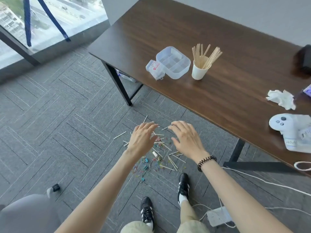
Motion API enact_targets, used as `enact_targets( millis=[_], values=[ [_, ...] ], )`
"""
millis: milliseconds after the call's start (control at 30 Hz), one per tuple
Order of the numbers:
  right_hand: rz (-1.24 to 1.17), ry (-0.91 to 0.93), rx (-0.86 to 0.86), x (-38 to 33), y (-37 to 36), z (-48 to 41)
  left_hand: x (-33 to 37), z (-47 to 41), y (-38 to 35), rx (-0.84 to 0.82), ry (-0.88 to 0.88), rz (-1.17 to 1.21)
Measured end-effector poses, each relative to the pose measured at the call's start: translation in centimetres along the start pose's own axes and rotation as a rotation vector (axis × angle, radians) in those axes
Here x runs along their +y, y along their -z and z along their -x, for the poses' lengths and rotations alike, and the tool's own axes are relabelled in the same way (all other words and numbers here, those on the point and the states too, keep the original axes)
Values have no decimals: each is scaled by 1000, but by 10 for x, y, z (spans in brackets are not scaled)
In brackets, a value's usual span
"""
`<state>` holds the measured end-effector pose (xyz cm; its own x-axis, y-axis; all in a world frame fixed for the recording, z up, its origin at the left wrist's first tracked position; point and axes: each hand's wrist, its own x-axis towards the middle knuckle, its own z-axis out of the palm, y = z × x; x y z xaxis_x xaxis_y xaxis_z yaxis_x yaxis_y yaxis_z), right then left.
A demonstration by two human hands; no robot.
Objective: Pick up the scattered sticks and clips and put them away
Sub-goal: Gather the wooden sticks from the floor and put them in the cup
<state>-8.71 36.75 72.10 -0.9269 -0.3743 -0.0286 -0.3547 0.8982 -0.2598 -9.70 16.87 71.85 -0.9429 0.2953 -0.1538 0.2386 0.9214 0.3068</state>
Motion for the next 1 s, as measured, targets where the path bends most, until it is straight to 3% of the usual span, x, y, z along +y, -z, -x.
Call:
enact_targets(
  millis=[200, 400, 700, 1000],
  values=[
    [-55, -85, -167, -42, -85, 69, -27, 70, -65, -113, -32, 28],
    [-68, -177, -304, -27, -182, 102, -49, 88, -164, -166, -9, 57],
    [-101, -272, -335, 69, -441, 109, -108, 38, -440, -224, -56, 39],
    [-55, -284, -234, 162, -673, 95, -167, -29, -681, -138, -266, -3]
  ],
)
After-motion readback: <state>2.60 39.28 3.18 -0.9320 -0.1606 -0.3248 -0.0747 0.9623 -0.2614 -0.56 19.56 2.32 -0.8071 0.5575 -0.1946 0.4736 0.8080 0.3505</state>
